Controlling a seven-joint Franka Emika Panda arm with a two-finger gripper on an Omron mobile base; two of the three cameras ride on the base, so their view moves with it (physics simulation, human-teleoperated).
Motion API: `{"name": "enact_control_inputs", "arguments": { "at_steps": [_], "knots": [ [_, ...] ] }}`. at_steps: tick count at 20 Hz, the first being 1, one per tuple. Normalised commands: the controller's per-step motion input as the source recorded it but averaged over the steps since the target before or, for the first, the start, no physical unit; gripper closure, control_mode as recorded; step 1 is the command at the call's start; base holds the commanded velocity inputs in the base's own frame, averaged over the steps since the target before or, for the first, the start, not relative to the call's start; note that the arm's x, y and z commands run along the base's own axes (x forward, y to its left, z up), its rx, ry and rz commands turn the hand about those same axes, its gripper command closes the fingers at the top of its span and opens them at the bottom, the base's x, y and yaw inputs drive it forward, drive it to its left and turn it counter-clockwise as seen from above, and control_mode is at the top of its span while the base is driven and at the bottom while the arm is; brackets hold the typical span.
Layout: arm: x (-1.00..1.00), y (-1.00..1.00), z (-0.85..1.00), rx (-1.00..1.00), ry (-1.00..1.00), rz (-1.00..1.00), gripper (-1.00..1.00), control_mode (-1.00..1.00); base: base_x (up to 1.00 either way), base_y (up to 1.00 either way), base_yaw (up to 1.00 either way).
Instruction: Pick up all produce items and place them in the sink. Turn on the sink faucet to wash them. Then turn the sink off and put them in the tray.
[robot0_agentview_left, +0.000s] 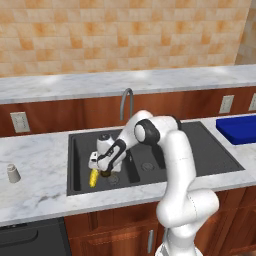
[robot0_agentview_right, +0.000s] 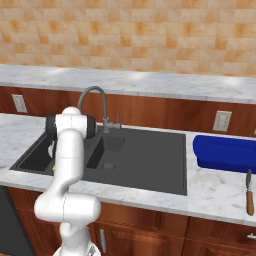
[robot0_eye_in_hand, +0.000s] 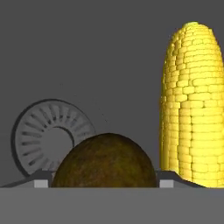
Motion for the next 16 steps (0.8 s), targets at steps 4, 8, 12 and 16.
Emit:
{"name": "enact_control_inputs", "arguments": {
  "at_steps": [4, 8, 12, 16],
  "knots": [
    [0.14, 0.04, -0.11, 0.00, -0.04, 0.04, -1.00, -1.00, 0.00, 0.00, 0.00],
    [-0.14, 0.01, 0.52, 0.00, -0.05, 0.00, -1.00, -1.00, 0.00, 0.00, 0.00],
    [-0.34, 0.00, 0.85, 0.00, -0.01, 0.00, -1.00, -1.00, 0.00, 0.00, 0.00],
    [-0.23, -0.03, 0.83, 0.00, -0.01, 0.00, -1.00, -1.00, 0.00, 0.00, 0.00]
  ]
}}
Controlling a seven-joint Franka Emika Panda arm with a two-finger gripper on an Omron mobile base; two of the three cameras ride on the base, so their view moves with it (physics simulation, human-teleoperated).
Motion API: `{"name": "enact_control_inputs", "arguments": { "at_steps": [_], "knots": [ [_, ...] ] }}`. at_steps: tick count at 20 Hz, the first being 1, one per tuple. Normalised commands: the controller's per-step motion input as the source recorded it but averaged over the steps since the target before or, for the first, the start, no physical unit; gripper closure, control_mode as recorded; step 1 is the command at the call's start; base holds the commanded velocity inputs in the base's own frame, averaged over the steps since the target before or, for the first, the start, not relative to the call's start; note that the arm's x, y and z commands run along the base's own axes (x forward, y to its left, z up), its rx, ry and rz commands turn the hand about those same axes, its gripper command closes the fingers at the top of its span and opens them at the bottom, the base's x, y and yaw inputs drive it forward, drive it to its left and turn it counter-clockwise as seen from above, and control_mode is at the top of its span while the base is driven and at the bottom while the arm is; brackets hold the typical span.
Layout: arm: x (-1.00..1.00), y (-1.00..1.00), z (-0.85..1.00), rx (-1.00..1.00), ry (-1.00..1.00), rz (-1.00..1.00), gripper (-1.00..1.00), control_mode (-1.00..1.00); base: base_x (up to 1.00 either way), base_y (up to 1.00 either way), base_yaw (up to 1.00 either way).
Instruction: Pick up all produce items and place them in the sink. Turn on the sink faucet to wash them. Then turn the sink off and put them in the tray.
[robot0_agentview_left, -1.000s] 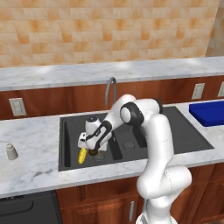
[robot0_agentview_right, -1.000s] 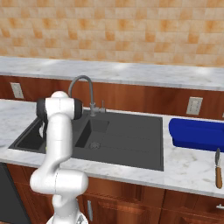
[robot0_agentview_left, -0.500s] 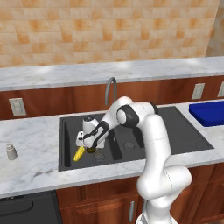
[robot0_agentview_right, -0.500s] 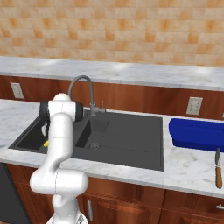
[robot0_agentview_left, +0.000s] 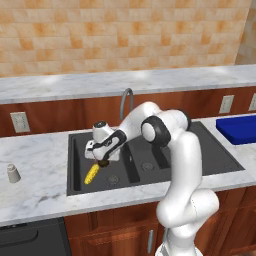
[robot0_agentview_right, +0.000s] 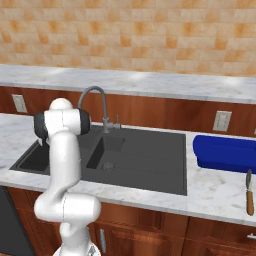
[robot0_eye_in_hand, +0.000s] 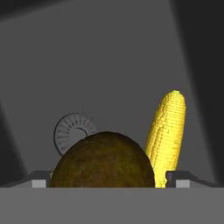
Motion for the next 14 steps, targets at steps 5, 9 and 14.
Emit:
{"name": "enact_control_inputs", "arguments": {
  "at_steps": [5, 9, 14],
  "knots": [
    [0.00, -0.24, 0.15, 0.00, 0.00, 0.00, -1.00, -1.00, 0.00, 0.00, 0.00],
    [0.02, -0.14, -0.76, -0.03, 0.00, 0.03, -1.00, -1.00, 0.00, 0.00, 0.00],
    [-0.24, -0.01, -0.03, 0.00, -0.06, 0.01, -1.00, -1.00, 0.00, 0.00, 0.00]
  ]
}}
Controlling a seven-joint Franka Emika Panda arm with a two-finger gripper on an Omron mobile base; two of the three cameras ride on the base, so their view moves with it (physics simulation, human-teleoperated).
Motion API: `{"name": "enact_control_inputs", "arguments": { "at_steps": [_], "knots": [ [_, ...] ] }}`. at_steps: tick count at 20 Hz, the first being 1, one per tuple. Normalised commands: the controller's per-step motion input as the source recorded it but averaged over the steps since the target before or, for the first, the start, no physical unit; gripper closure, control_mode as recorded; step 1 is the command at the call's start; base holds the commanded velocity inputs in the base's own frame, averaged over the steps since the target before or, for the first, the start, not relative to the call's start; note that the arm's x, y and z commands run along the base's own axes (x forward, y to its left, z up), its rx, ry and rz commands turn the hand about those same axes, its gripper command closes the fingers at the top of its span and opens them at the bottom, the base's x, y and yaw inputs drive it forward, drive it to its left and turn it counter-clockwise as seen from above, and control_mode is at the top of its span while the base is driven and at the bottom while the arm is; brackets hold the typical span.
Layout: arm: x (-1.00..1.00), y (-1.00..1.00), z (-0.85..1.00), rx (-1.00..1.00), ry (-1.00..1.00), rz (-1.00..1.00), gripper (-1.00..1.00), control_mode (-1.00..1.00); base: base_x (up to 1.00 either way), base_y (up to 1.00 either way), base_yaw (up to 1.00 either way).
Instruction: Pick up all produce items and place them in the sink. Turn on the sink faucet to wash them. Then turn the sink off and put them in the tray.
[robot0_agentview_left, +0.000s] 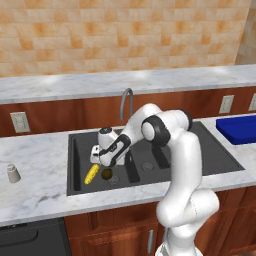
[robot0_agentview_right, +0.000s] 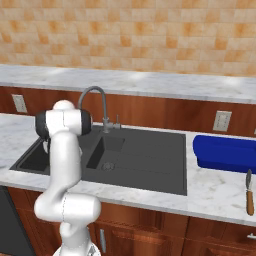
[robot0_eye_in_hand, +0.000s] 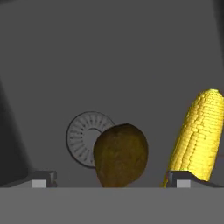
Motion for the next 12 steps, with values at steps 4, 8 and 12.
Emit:
{"name": "enact_control_inputs", "arguments": {
  "at_steps": [4, 8, 12],
  "knots": [
    [-0.92, -0.19, 1.00, 0.10, -0.07, 0.00, -1.00, -1.00, 0.00, 0.00, 0.00],
    [-1.00, -0.37, 1.00, 0.18, -0.04, 0.00, -1.00, -1.00, 0.00, 0.00, 0.00],
    [-0.92, -0.43, 1.00, 0.20, -0.01, 0.00, -1.00, -1.00, 0.00, 0.00, 0.00]
  ]
}}
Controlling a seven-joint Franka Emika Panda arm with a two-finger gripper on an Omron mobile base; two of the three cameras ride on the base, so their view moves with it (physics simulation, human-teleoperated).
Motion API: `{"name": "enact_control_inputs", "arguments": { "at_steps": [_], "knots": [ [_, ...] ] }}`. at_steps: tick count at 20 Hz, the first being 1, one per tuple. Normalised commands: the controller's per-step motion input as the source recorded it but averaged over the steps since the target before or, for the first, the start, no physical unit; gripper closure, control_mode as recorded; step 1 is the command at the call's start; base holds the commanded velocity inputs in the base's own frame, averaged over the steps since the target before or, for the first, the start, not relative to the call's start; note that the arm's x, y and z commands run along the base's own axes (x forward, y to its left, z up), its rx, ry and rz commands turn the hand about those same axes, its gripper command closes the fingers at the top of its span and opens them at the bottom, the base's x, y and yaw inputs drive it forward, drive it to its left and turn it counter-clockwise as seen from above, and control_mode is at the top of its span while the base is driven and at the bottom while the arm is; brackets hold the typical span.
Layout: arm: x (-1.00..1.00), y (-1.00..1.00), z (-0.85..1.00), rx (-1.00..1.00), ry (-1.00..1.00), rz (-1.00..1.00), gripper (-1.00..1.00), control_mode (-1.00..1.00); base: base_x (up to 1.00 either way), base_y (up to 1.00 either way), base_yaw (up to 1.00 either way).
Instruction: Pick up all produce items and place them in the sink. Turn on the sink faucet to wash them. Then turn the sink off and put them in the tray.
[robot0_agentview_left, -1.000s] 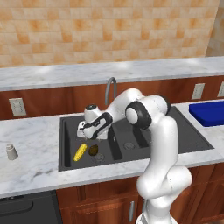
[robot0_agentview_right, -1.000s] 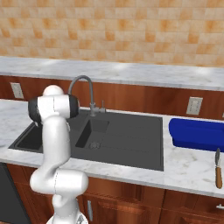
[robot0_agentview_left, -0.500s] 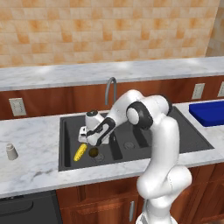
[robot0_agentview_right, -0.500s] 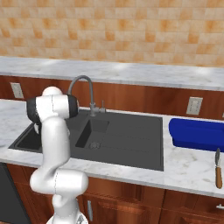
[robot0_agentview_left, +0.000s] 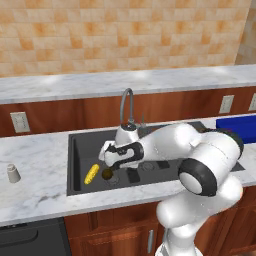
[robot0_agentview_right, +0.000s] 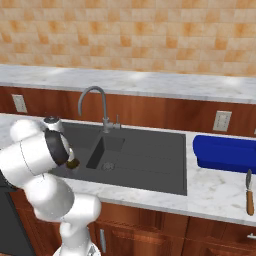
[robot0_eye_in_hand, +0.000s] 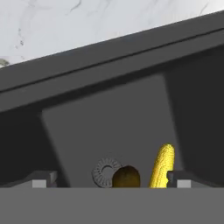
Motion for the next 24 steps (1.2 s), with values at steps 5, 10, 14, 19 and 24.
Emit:
{"name": "enact_control_inputs", "arguments": {
  "at_steps": [5, 10, 14, 19, 24],
  "knots": [
    [-0.64, -0.18, 1.00, 0.09, -0.06, 0.00, -1.00, -1.00, 0.00, 0.00, 0.00],
    [-0.52, 0.00, 1.00, 0.04, -0.04, 0.00, -1.00, -1.00, 0.00, 0.00, 0.00],
    [-0.42, -0.05, 1.00, 0.05, 0.00, 0.00, -1.00, -1.00, 0.00, 0.00, 0.00],
    [-0.47, -0.42, 1.00, 0.15, 0.04, 0.00, -1.00, -1.00, 0.00, 0.00, 0.00],
    [0.10, -0.62, 0.89, 0.12, 0.23, 0.03, -1.00, -1.00, 0.00, 0.00, 0.00]
  ]
}}
